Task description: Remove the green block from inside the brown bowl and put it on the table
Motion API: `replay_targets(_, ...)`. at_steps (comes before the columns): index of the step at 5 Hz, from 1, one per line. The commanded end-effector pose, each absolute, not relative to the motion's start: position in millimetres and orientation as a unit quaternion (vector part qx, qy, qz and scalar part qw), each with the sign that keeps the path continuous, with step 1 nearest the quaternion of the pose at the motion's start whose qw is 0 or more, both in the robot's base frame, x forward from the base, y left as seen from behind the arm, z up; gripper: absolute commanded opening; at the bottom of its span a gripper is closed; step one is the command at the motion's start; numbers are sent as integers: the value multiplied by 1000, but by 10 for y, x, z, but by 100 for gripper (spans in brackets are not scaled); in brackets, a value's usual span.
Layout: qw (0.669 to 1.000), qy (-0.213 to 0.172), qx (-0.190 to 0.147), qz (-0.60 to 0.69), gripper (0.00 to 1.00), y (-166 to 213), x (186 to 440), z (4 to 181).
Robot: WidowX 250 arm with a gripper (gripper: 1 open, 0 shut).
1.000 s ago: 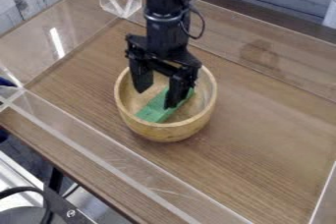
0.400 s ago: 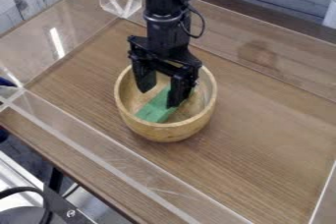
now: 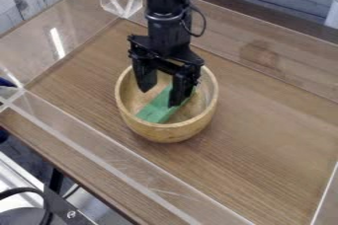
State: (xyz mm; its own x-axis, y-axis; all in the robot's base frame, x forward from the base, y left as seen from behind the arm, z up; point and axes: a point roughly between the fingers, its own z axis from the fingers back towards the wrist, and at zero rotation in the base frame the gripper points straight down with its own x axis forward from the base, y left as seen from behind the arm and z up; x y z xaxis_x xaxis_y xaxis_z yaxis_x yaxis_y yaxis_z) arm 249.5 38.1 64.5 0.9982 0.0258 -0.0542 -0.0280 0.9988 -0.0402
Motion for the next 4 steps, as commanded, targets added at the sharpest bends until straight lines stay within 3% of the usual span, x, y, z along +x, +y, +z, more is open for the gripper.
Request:
replay_targets(1,1000,2,-20,7,100,316,2600,801)
replay_targets(4,1000,-1,-17,-22,100,220,2640,688)
